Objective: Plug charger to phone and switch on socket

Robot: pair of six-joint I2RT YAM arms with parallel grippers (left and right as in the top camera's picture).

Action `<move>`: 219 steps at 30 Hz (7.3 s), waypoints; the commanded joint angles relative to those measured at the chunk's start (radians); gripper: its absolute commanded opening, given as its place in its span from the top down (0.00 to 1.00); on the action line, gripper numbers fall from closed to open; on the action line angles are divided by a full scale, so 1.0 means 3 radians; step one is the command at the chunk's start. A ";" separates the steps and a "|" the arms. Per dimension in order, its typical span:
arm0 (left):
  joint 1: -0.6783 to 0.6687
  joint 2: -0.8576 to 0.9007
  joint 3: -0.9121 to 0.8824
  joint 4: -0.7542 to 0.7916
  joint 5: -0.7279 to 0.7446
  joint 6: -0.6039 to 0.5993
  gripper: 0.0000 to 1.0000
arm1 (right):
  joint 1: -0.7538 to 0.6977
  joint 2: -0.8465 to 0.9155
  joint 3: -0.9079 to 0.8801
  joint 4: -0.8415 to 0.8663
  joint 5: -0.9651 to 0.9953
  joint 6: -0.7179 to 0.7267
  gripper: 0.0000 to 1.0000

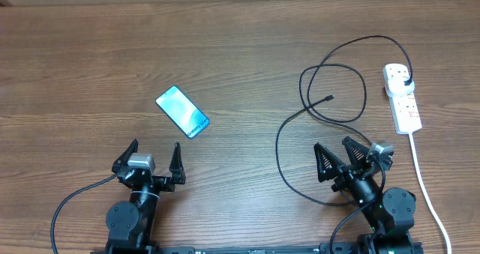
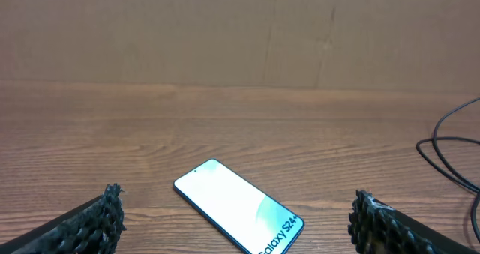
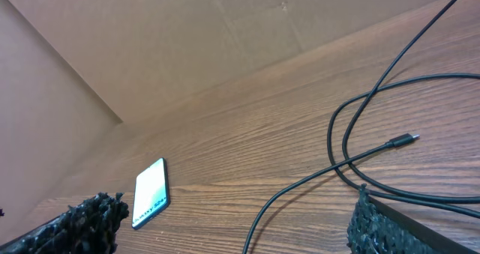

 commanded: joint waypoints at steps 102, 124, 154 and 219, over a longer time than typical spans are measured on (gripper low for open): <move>0.0033 -0.0036 -0.0003 -0.0010 0.0107 0.0047 0.00 | 0.0017 0.0000 -0.0033 0.0020 0.0042 -0.0010 0.00; 0.0033 0.0242 0.1199 -0.1216 0.0139 -0.0338 0.00 | 0.0017 0.0000 -0.0033 0.0020 0.0042 -0.0010 0.00; 0.0033 0.4130 0.4351 -0.3118 0.1457 -0.0682 0.00 | 0.0017 0.0000 -0.0033 0.0020 0.0042 -0.0010 0.00; -0.0084 0.7636 0.5931 -0.3799 0.0134 -0.2647 0.00 | 0.0017 0.0000 -0.0033 0.0020 0.0042 -0.0010 0.00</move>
